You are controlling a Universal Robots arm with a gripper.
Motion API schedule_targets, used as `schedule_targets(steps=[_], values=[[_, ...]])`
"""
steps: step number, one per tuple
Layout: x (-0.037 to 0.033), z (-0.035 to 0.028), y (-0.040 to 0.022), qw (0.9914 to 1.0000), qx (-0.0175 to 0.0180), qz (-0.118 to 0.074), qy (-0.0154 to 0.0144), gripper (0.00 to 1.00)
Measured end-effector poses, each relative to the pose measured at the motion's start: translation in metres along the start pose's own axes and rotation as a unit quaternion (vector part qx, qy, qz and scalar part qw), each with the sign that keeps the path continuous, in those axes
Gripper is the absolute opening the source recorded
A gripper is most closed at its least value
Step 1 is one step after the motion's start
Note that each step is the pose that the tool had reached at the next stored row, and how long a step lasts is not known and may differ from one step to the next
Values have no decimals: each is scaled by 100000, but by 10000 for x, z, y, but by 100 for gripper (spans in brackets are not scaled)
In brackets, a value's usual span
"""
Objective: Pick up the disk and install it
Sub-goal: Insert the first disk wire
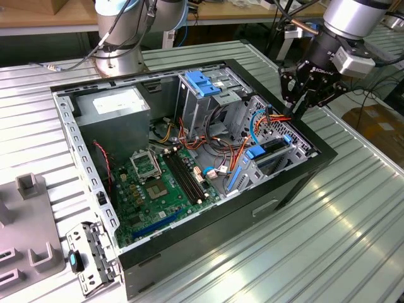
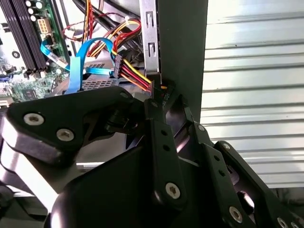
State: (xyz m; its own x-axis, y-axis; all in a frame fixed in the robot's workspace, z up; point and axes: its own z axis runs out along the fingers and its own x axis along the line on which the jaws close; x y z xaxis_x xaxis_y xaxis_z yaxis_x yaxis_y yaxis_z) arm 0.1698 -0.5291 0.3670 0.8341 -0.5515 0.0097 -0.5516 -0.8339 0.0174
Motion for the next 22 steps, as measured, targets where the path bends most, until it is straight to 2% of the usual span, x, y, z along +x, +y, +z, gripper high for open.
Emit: schedule_targets(steps=[2, 9, 11, 13, 17, 19, 22], values=[[0, 2, 0, 99998, 11, -566, 5, 32], [0, 12, 0, 99997, 23, -755, 20, 31], [0, -22, 0, 99997, 28, -739, 14, 18], [1, -74, 1, 99997, 15, -712, 24, 17], [3, -74, 0, 99998, -25, -691, 51, 17], [2, -71, 0, 100000, -35, -130, 42, 17], [2, -66, 0, 99974, -63, 2266, 4, 17]])
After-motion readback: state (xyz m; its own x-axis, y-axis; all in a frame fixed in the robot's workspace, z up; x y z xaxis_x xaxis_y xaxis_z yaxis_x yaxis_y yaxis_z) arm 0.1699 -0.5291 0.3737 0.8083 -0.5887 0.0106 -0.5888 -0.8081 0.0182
